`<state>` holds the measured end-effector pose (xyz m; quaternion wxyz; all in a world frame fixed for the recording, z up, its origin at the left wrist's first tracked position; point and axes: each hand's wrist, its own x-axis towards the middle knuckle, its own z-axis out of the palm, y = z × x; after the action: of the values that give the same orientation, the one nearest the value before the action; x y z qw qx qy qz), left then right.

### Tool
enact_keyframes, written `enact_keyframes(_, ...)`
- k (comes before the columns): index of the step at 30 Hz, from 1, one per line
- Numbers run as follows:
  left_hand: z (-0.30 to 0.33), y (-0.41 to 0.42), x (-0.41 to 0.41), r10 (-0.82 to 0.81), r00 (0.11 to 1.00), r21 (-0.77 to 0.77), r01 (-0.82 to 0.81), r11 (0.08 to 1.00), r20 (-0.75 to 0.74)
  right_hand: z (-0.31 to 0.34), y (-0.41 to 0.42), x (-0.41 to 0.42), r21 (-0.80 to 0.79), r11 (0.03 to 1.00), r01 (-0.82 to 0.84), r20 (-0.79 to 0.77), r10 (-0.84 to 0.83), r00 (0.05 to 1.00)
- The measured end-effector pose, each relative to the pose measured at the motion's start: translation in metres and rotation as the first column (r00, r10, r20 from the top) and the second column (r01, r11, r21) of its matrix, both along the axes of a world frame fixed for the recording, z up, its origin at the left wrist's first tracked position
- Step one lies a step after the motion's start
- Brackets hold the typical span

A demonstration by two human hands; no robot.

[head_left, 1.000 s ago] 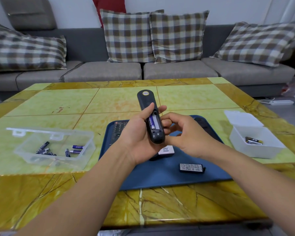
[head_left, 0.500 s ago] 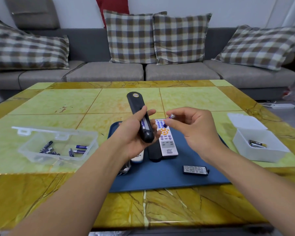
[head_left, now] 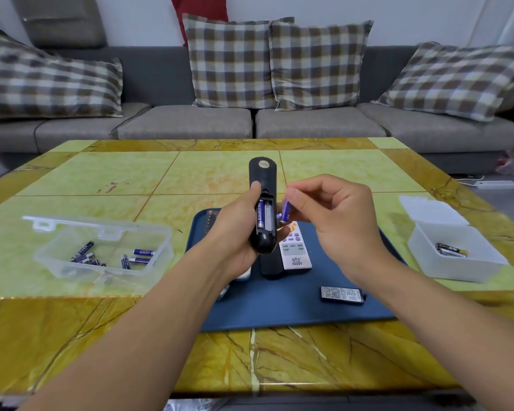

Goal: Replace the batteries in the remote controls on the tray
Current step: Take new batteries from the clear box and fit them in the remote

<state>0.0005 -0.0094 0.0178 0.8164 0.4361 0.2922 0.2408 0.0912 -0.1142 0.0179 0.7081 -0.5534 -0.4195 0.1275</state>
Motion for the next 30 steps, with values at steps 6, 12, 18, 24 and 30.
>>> enact_keyframes(6,-0.007,-0.012,0.007,-0.052,0.998,0.214,0.056,0.975,-0.023,-0.002,-0.004,0.007,-0.236,0.971,-0.047,-0.13,0.016,0.991)
enact_keyframes(12,-0.009,-0.015,0.012,-0.174,0.985,0.292,0.165,0.942,0.007,-0.003,-0.005,0.01,-0.325,0.943,0.065,-0.023,-0.077,0.997)
enact_keyframes(18,-0.01,-0.009,-0.003,-0.388,0.921,0.416,0.354,0.838,-0.002,-0.001,-0.011,0.014,-0.33,0.935,0.129,0.174,-0.074,0.982)
enact_keyframes(24,-0.012,-0.015,0.0,-0.27,0.958,0.52,0.278,0.807,-0.093,-0.006,-0.011,0.012,-0.274,0.94,0.203,0.291,-0.12,0.949)
enact_keyframes(30,-0.013,-0.013,0.0,-0.262,0.963,0.494,0.26,0.83,-0.067,-0.013,-0.005,0.01,-0.226,0.954,0.197,0.303,-0.123,0.945)
